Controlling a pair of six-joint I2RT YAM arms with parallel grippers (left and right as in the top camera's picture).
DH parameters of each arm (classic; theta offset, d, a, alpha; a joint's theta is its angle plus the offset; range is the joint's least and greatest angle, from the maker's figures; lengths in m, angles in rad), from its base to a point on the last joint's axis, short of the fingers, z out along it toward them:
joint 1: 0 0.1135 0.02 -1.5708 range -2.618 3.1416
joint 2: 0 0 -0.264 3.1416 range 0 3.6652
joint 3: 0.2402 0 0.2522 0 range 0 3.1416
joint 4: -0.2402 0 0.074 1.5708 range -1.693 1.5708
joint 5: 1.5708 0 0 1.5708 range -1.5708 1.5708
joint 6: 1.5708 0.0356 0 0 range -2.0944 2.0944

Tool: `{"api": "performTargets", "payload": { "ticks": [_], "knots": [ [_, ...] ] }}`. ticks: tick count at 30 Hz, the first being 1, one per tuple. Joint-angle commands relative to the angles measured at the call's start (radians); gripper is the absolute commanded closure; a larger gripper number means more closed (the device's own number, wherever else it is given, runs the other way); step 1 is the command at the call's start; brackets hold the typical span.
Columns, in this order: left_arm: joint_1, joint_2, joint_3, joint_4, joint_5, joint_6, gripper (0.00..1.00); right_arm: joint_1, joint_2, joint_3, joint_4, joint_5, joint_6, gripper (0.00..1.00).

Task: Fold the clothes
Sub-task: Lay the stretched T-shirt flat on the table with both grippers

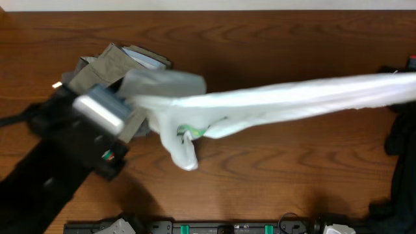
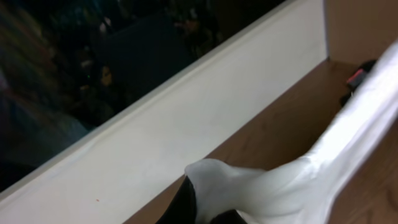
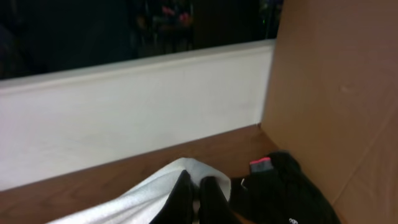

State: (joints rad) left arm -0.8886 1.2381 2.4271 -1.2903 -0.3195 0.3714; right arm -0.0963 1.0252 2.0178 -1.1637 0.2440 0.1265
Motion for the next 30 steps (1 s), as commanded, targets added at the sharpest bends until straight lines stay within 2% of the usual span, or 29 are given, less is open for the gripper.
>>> {"api": "performTargets", "payload": {
  "ticks": [1, 6, 10, 14, 16, 21, 23, 29, 30],
  "knots": [
    [-0.007, -0.011, 0.022, 0.005, -0.016, 0.010, 0.94, -0.010, -0.033, 0.004, -0.018, 0.022, 0.019, 0.99],
    [-0.006, 0.022, 0.022, 0.035, -0.075, 0.073, 0.94, -0.010, -0.014, 0.002, -0.029, 0.021, 0.019, 0.98],
    [0.011, 0.117, 0.022, 0.032, -0.113, 0.092, 0.94, -0.010, 0.038, 0.002, -0.035, 0.021, 0.019, 0.99],
    [0.117, 0.279, 0.022, 0.037, -0.105, 0.075, 0.94, -0.010, 0.124, -0.003, -0.048, 0.012, 0.019, 0.99],
    [0.190, 0.371, 0.022, 0.047, -0.051, 0.061, 0.94, -0.010, 0.183, -0.008, -0.049, 0.011, 0.019, 0.99],
    [0.369, 0.625, 0.022, 0.124, 0.161, 0.008, 0.94, -0.010, 0.399, -0.010, -0.038, -0.002, 0.019, 0.99],
    [0.420, 0.742, 0.022, 0.180, 0.220, 0.009, 0.91, -0.010, 0.518, -0.010, -0.013, -0.014, 0.019, 0.99],
    [0.472, 0.990, 0.022, 0.359, 0.233, 0.067, 0.83, -0.013, 0.832, -0.010, 0.163, -0.009, 0.014, 0.96],
    [0.479, 1.030, 0.022, 0.400, 0.233, 0.070, 0.77, -0.016, 0.891, -0.010, 0.227, -0.008, 0.012, 0.96]
  ]
}}
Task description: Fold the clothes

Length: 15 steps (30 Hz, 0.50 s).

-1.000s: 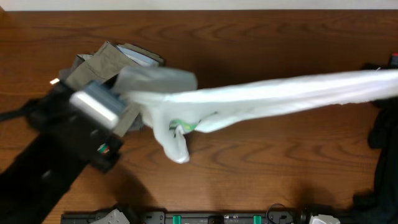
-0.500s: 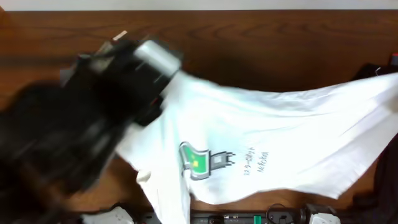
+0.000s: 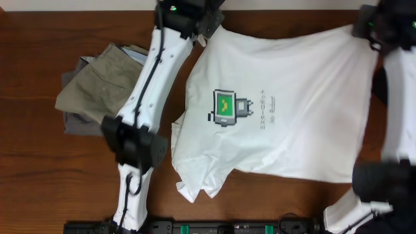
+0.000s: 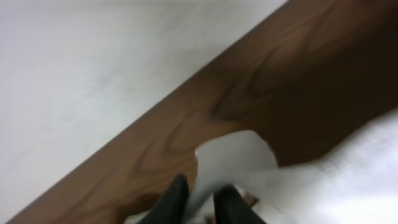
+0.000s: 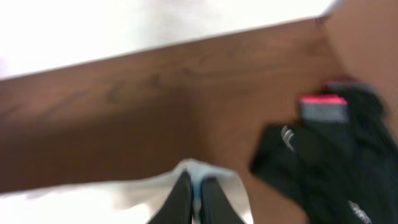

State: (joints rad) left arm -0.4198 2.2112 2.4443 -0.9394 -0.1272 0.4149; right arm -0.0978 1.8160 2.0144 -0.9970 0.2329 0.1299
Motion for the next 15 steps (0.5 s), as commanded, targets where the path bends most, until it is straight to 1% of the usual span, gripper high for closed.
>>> {"api": "performTargets", "payload": {
  "ticks": [1, 4, 5, 7, 9, 12, 15],
  "knots": [
    [0.021, 0.105, 0.005, 0.103, 0.039, 0.026, 0.54, -0.021, 0.182, -0.006, 0.161, 0.003, 0.000, 0.87],
    [0.037, 0.125, 0.005, 0.134, 0.006, -0.011, 0.23, -0.034, 0.251, -0.006, 0.224, 0.004, -0.038, 0.27],
    [0.042, 0.116, 0.007, 0.132, -0.023, -0.032, 0.18, -0.042, 0.257, -0.006, 0.221, 0.007, -0.056, 0.18],
    [0.055, 0.083, 0.008, 0.117, -0.061, -0.054, 0.10, -0.066, 0.251, -0.006, 0.183, 0.006, -0.063, 0.12],
    [0.066, 0.037, 0.008, 0.087, -0.063, -0.054, 0.08, -0.095, 0.231, -0.006, 0.129, -0.007, -0.039, 0.09],
    [0.078, -0.048, 0.008, 0.031, -0.064, -0.069, 0.05, -0.144, 0.195, -0.006, 0.029, -0.068, -0.008, 0.09],
    [0.088, -0.143, 0.008, -0.051, -0.064, -0.135, 0.03, -0.193, 0.170, -0.006, -0.073, -0.152, 0.012, 0.11]
  ]
}}
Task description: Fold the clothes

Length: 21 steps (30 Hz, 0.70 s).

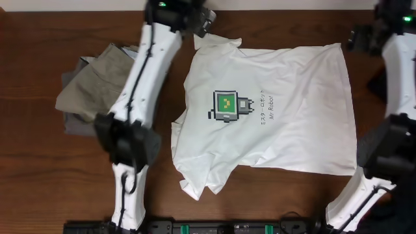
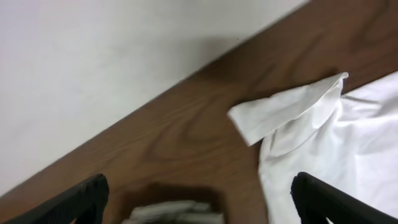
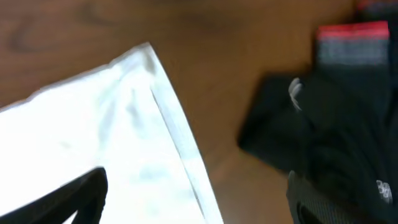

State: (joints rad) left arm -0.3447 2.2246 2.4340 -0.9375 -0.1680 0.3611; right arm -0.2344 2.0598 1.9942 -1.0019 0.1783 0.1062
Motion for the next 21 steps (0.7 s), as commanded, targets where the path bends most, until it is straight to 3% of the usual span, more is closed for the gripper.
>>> {"api": "performTargets", "payload": {
  "ticks": [1, 5, 8, 10, 17, 21],
  "knots": [
    [0.014, -0.186, 0.018, -0.091, -0.023, -0.109, 0.03, -0.072, -0.078, 0.014, -0.100, -0.129, 0.035, 0.12],
    [0.023, -0.291, 0.018, -0.286, 0.042, -0.220, 0.03, -0.127, -0.074, 0.002, -0.219, -0.207, 0.035, 0.21],
    [0.035, -0.322, 0.018, -0.416, 0.146, -0.245, 0.04, -0.145, -0.070, -0.034, -0.239, -0.243, 0.035, 0.42],
    [0.041, -0.324, 0.018, -0.490, 0.207, -0.251, 0.08, -0.144, -0.070, -0.078, -0.245, -0.250, 0.035, 0.50],
    [0.043, -0.288, -0.005, -0.630, 0.314, -0.251, 0.10, -0.145, -0.070, -0.333, -0.259, -0.246, 0.035, 0.50],
    [0.043, -0.266, -0.046, -0.638, 0.363, -0.249, 0.09, -0.146, -0.070, -0.487, -0.198, -0.246, 0.035, 0.58]
  ]
}}
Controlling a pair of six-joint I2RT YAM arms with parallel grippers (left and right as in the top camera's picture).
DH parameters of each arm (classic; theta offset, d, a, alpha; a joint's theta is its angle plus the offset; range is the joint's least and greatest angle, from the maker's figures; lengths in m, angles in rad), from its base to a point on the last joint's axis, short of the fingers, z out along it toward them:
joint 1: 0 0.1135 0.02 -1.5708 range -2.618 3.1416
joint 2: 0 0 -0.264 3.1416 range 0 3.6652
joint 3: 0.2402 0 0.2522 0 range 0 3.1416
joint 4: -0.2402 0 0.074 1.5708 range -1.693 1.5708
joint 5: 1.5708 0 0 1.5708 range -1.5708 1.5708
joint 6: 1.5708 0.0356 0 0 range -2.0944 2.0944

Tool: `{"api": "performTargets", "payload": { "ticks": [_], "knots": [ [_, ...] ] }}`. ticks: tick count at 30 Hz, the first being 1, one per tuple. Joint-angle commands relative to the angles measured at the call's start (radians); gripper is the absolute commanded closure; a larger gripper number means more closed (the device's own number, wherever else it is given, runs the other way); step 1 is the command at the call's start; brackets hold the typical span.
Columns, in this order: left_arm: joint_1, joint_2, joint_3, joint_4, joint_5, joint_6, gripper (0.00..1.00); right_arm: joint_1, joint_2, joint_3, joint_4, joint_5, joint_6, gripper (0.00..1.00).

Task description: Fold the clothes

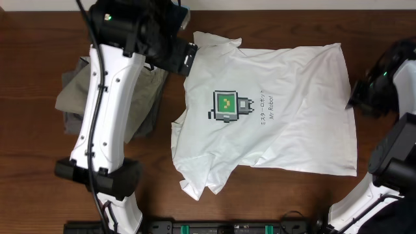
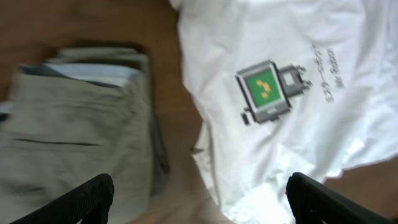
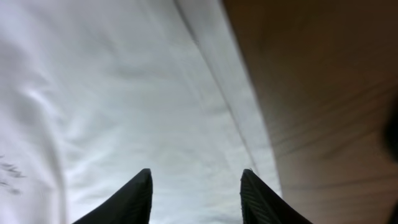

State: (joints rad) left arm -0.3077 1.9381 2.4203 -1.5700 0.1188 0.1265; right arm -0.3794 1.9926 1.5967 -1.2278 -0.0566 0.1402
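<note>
A white T-shirt (image 1: 279,130) with a pixel-robot print (image 1: 227,107) lies spread flat on the wooden table, collar to the left. Its near sleeve (image 1: 195,182) is crumpled. My left gripper (image 1: 181,57) hangs open above the shirt's far left part; its wrist view looks down on the print (image 2: 268,90) between widely parted fingers (image 2: 93,196). My right gripper (image 1: 356,97) is open just over the shirt's right hem (image 3: 211,74), with nothing between its fingers (image 3: 140,196).
A pile of folded olive trousers (image 1: 84,97) lies left of the shirt, partly under my left arm, and shows in the left wrist view (image 2: 68,137). Bare wood (image 1: 52,182) lies to the front left. A black rail (image 1: 234,227) runs along the front edge.
Both open grippers have left the table's far edge. The left one is now higher over the shirt's left side, the right one low over the right hem. The shirt lies unchanged.
First both grippers were shut on the shirt, which hung stretched between them above the table. Then it lay spread on the table, still held at its two far corners. Then both grippers stood open beside those corners, and now they are over the shirt.
</note>
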Motion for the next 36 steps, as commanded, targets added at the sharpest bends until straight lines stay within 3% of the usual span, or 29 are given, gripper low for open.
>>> {"api": "performTargets", "payload": {
  "ticks": [1, 4, 7, 8, 11, 16, 25, 29, 36],
  "knots": [
    [0.006, 0.027, -0.047, -0.003, 0.076, -0.010, 0.10, -0.001, -0.003, -0.121, 0.050, -0.011, 0.002, 0.61],
    [0.005, 0.048, -0.099, 0.006, 0.077, -0.005, 0.09, -0.001, -0.003, -0.193, 0.105, 0.010, 0.002, 0.63],
    [0.005, 0.074, -0.151, 0.006, 0.098, -0.004, 0.09, -0.001, -0.003, -0.237, 0.122, 0.110, 0.047, 0.54],
    [0.005, 0.084, -0.166, 0.008, 0.117, -0.004, 0.09, -0.001, -0.003, -0.245, 0.120, 0.157, 0.074, 0.56],
    [0.005, 0.111, -0.220, 0.027, 0.179, 0.003, 0.09, -0.001, -0.003, -0.264, 0.118, 0.235, 0.126, 0.78],
    [0.005, 0.148, -0.307, 0.058, 0.196, 0.010, 0.10, -0.023, -0.003, -0.324, 0.167, 0.356, 0.274, 0.99],
    [0.005, 0.159, -0.406, 0.122, 0.196, 0.011, 0.09, -0.150, -0.003, -0.391, 0.274, 0.330, 0.327, 0.99],
    [0.005, 0.159, -0.420, 0.121, 0.195, 0.011, 0.09, -0.209, -0.003, -0.387, 0.317, 0.408, 0.321, 0.99],
    [0.005, 0.161, -0.421, 0.140, 0.247, 0.033, 0.09, -0.270, -0.005, -0.334, 0.335, 0.040, 0.066, 0.96]
  ]
}}
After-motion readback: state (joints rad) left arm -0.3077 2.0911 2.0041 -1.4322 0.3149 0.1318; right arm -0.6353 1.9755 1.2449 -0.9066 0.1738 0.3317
